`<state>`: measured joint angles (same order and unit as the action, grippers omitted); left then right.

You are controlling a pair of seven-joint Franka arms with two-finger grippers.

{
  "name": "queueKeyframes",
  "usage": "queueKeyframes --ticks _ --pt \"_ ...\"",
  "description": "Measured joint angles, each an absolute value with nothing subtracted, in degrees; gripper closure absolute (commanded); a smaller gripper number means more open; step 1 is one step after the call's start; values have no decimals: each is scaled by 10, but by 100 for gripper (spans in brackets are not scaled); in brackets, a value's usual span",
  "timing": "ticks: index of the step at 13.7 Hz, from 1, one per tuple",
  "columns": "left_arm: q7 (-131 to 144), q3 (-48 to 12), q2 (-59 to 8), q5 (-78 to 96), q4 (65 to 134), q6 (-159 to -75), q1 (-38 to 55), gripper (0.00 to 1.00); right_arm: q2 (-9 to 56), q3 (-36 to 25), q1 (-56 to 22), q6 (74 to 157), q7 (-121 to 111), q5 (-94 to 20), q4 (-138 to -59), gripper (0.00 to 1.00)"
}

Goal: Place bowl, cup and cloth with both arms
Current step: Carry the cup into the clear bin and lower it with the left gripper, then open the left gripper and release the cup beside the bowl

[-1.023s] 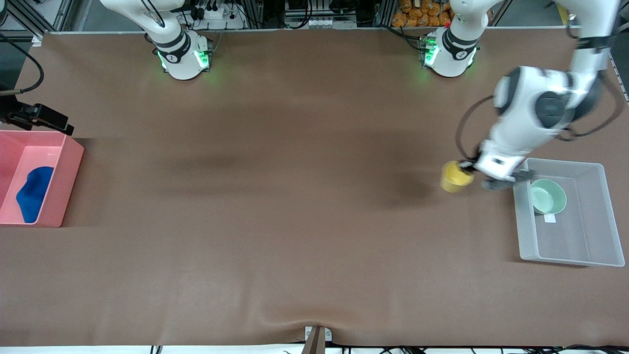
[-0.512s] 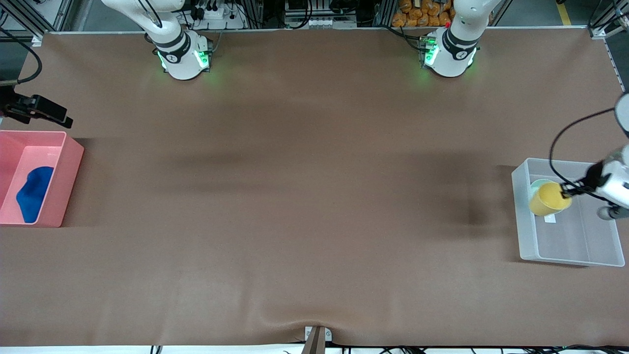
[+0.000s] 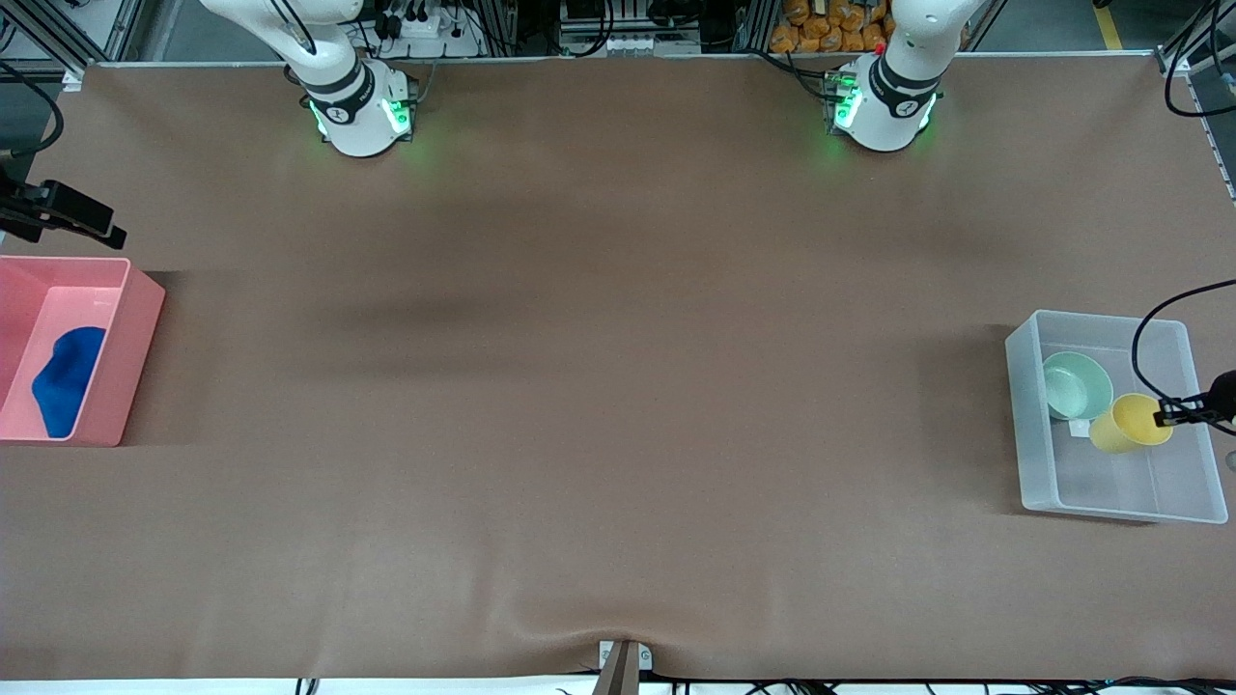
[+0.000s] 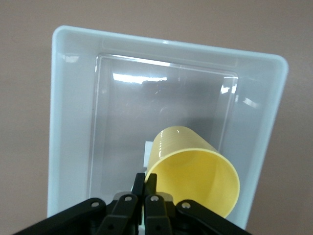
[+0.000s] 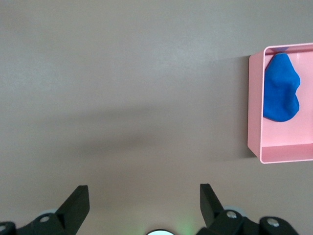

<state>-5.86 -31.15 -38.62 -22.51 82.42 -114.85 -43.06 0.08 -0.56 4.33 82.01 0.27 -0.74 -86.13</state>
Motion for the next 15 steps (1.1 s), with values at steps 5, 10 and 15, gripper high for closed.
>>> queueKeyframes --ticks 5,10,15 --pt "-59 -310 -436 -226 819 -1215 -427 100 1 -5 43 819 -4 -7 -859 0" --pt "-59 -277 -456 -226 816 -1242 -398 100 3 -3 44 818 -5 -8 -860 0" --pt "-59 -265 -459 -226 812 -1255 -373 0 5 0 43 819 -6 -8 -860 0"
